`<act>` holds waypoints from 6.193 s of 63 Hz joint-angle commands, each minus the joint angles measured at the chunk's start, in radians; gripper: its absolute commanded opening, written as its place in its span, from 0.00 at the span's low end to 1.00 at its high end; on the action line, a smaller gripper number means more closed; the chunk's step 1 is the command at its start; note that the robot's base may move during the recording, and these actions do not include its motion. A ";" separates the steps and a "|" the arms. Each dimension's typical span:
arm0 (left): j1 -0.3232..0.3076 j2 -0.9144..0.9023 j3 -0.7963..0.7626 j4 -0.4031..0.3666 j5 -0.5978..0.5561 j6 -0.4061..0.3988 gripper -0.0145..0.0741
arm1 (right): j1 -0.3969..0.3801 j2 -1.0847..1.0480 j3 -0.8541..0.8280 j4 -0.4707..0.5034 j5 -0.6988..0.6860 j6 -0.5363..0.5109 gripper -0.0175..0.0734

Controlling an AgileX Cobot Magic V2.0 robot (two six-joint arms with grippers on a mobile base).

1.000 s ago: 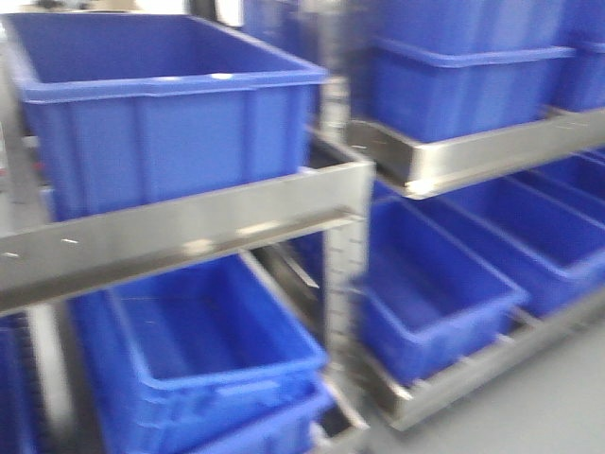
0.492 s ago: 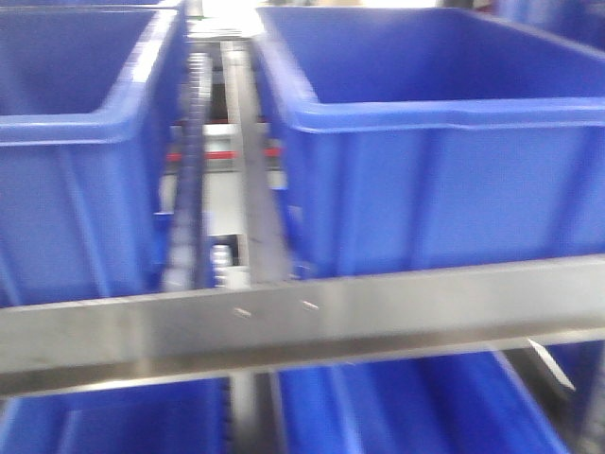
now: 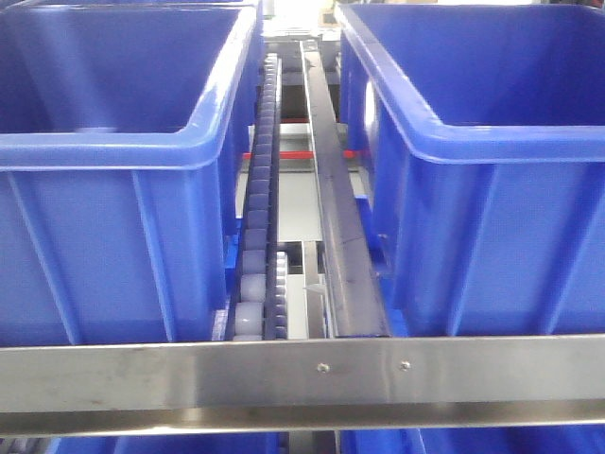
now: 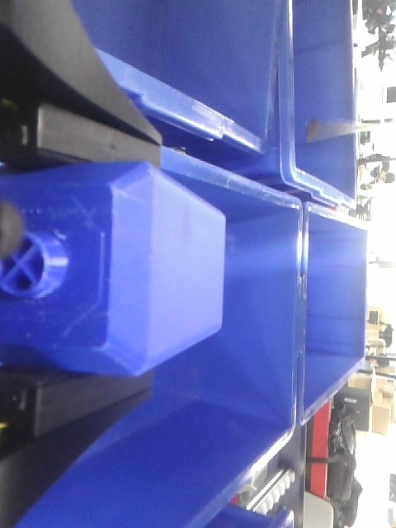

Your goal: Pick and sort blue part to right shelf

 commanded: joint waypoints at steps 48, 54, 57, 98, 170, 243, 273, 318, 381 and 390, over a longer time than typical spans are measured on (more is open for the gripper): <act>0.001 0.007 -0.029 0.002 -0.094 0.000 0.48 | -0.004 0.007 -0.029 -0.008 -0.102 -0.005 0.62; 0.001 0.007 -0.029 0.002 -0.094 0.000 0.48 | -0.004 0.007 -0.029 -0.008 -0.105 -0.005 0.62; 0.001 0.007 -0.029 0.002 -0.094 0.000 0.48 | -0.004 0.007 -0.029 -0.008 -0.118 -0.005 0.62; 0.001 0.007 -0.029 -0.005 -0.184 0.000 0.48 | -0.004 0.007 -0.029 -0.008 -0.169 -0.004 0.62; -0.318 0.840 -0.208 -0.006 -0.537 -0.002 0.63 | 0.079 0.633 -0.270 -0.039 -0.406 -0.004 0.62; -0.111 0.628 -0.281 -0.006 -0.478 -0.002 0.32 | 0.035 0.390 -0.270 0.017 -0.242 0.008 0.25; -0.010 0.304 -0.130 -0.066 -0.329 -0.002 0.32 | -0.015 0.232 -0.158 0.119 -0.310 0.018 0.25; -0.010 0.011 0.072 -0.081 -0.243 -0.002 0.32 | -0.015 -0.064 0.042 0.119 -0.307 0.017 0.25; -0.010 0.011 0.072 -0.081 -0.243 -0.002 0.32 | -0.013 -0.380 0.354 0.136 -0.278 -0.112 0.25; -0.010 0.011 0.072 -0.081 -0.243 -0.002 0.32 | -0.013 -0.432 0.381 0.158 -0.253 -0.117 0.25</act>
